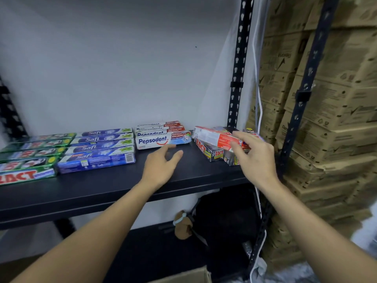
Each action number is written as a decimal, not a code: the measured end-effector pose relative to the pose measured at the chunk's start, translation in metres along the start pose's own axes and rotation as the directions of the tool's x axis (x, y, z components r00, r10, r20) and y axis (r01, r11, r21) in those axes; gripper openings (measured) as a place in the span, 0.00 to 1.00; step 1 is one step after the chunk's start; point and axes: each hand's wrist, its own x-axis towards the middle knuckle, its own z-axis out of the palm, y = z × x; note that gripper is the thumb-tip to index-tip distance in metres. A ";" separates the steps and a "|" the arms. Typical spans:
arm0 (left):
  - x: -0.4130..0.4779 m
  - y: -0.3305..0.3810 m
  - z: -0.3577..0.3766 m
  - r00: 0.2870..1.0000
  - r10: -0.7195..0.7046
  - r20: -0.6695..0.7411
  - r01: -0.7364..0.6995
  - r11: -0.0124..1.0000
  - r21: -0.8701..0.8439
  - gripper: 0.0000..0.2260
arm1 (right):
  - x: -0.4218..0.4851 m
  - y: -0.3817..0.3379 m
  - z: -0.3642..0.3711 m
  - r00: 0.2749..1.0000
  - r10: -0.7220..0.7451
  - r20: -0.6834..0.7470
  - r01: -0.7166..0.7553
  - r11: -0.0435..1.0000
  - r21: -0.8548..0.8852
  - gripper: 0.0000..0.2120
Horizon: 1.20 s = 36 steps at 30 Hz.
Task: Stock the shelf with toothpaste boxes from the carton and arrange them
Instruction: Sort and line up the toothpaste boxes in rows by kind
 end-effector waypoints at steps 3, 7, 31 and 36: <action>-0.007 -0.003 -0.019 0.993 -0.081 -0.087 0.068 0.988 -0.140 0.22 | -0.014 -0.013 0.013 0.995 -0.001 0.102 -0.019 0.982 0.188 0.12; -0.020 -0.017 -0.046 0.987 -0.084 -0.135 0.071 0.993 -0.099 0.24 | -0.026 -0.018 0.032 0.936 -0.053 0.349 -0.066 0.945 0.319 0.13; -0.038 -0.050 -0.100 0.997 0.076 0.014 -0.077 0.991 0.108 0.22 | -0.003 -0.040 0.078 0.825 -0.058 0.562 0.110 0.992 -0.059 0.20; -0.046 -0.062 -0.101 0.977 0.211 0.018 -0.207 0.935 0.288 0.13 | -0.011 -0.045 0.085 0.861 -0.148 0.487 0.165 0.986 0.008 0.06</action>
